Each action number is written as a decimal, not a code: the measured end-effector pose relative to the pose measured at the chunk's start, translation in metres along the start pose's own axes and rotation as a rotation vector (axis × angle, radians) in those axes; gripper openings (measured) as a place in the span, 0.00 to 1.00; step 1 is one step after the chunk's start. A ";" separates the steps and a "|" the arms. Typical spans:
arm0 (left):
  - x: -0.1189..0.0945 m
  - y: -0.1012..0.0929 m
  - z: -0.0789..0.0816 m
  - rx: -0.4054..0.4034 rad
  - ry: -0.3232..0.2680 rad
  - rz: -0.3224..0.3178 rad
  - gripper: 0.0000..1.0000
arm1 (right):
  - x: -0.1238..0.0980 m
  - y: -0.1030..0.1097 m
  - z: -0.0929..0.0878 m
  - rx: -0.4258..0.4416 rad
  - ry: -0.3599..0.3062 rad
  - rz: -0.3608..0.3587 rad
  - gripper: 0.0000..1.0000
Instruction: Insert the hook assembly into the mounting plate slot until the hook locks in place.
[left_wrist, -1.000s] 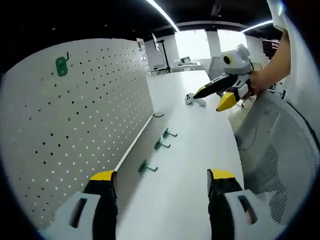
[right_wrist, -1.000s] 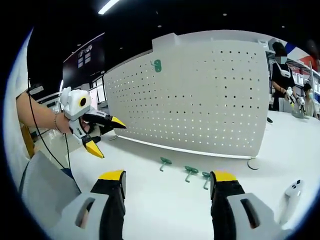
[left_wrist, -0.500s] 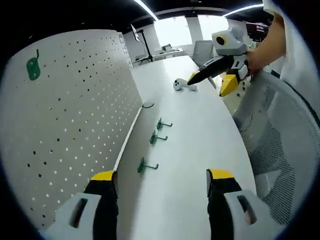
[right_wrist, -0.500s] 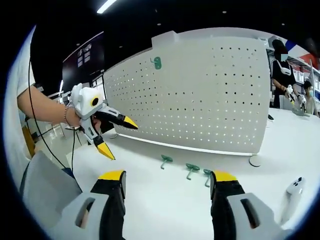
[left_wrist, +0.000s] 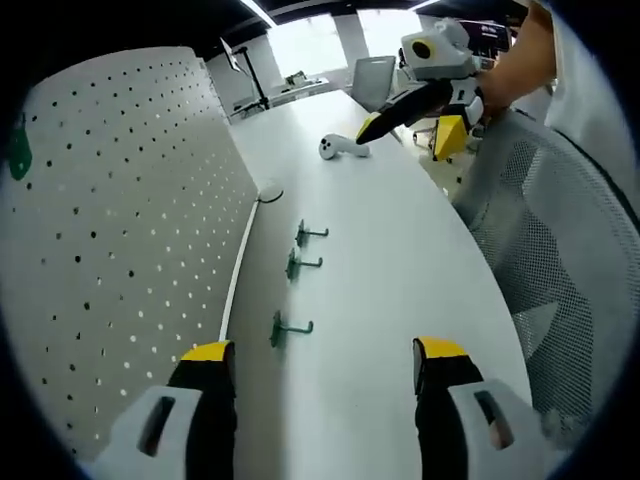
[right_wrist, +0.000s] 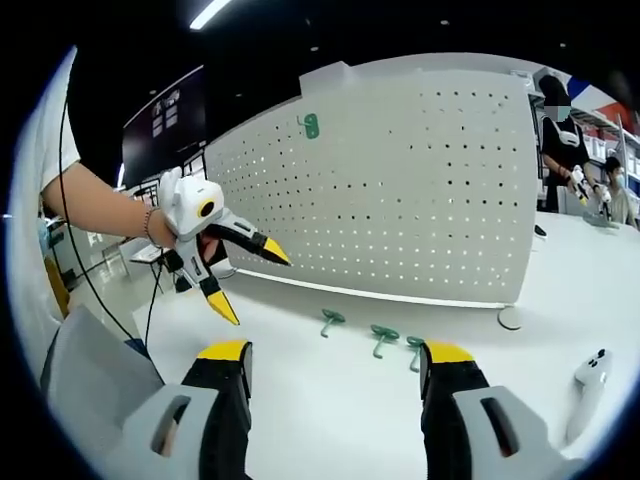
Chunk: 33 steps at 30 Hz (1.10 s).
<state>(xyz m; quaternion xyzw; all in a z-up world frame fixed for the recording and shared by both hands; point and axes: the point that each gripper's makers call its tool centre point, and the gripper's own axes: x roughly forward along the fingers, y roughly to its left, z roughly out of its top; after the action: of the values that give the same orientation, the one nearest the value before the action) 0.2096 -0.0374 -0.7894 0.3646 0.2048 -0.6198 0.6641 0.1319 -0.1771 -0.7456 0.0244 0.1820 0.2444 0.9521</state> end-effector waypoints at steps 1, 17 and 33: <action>0.003 0.001 -0.001 -0.004 0.008 -0.009 0.75 | 0.000 0.001 0.000 -0.001 0.001 0.002 0.66; 0.025 0.011 0.001 0.018 0.048 -0.097 0.75 | 0.000 0.001 -0.002 0.015 0.007 0.005 0.66; 0.049 0.016 -0.008 0.062 0.122 -0.180 0.75 | 0.002 0.007 -0.004 0.001 0.018 0.027 0.66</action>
<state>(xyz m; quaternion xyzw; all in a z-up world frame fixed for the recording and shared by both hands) 0.2335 -0.0651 -0.8271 0.4022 0.2574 -0.6596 0.5804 0.1285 -0.1705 -0.7491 0.0252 0.1905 0.2574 0.9470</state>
